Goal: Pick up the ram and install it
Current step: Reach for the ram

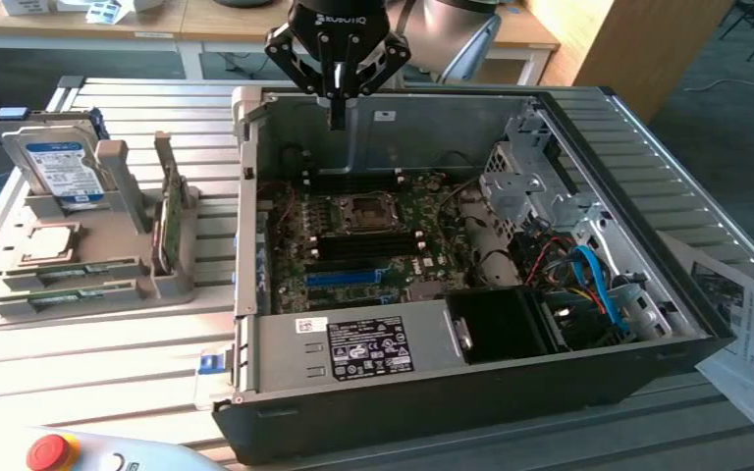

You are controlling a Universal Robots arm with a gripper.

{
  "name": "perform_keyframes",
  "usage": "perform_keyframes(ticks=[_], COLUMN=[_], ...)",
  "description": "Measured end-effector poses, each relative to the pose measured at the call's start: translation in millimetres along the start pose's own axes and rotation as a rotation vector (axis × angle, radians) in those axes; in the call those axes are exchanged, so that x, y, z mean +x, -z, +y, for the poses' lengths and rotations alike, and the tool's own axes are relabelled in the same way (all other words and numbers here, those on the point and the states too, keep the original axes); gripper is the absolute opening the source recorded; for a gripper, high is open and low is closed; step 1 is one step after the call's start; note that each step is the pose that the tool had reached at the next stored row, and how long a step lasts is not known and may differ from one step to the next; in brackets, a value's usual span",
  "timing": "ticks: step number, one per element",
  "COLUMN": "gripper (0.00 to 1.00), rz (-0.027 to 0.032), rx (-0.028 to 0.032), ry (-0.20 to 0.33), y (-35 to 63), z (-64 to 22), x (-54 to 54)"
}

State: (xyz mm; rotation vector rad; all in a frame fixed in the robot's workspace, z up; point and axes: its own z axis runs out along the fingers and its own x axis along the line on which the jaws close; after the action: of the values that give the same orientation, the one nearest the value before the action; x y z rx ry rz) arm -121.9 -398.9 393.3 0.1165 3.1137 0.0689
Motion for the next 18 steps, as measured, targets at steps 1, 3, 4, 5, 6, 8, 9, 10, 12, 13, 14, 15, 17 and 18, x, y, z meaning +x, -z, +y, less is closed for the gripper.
perform_keyframes(ticks=[1, 3, 4, 5, 6, 8, 9, 10, 12, 13, 14, 15, 17, 18], gripper=[0.1, 0.1, 0.1, 0.1, 0.1, 0.1, 0.1, 0.1, 0.1, 0.1, 0.1, 0.1, 0.1, 0.1], rz=[0.0, 0.0, 0.0, 0.0, 0.0, 0.0, 0.0, 0.0, 0.0, 0.0, 0.0, 0.0, 0.0, 0.0], rx=[0.0001, 0.0, 0.0, 0.0001, 0.0, 0.0001, 0.0, 0.0, 0.0, 0.0001, 0.0, 0.0, 0.0, 0.0], ry=[0.0, 0.0, 0.0, 0.0, 0.0, 0.0, 0.0, 0.0, 0.0, 0.0, 0.0, 0.0, 0.0, 0.0], y=[0.0, 0.0, 0.1, 0.1, 0.1, 0.2, 0.2, 0.2, 0.3, 0.3, 0.3, 0.4, 0.4, 0.5], z=[0.0, -0.1, -0.2, -0.2, -0.2, -0.2, -0.3, -0.3, -0.4, -0.5, -0.6, -0.7, -1.0, -1.1], x=[0.2, 1.4, 2.0, 2.9, 4.0, 6.8, 8.2, 9.8, 13.0, 15.0, 16.9, 18.9, 23.1, 25.3])
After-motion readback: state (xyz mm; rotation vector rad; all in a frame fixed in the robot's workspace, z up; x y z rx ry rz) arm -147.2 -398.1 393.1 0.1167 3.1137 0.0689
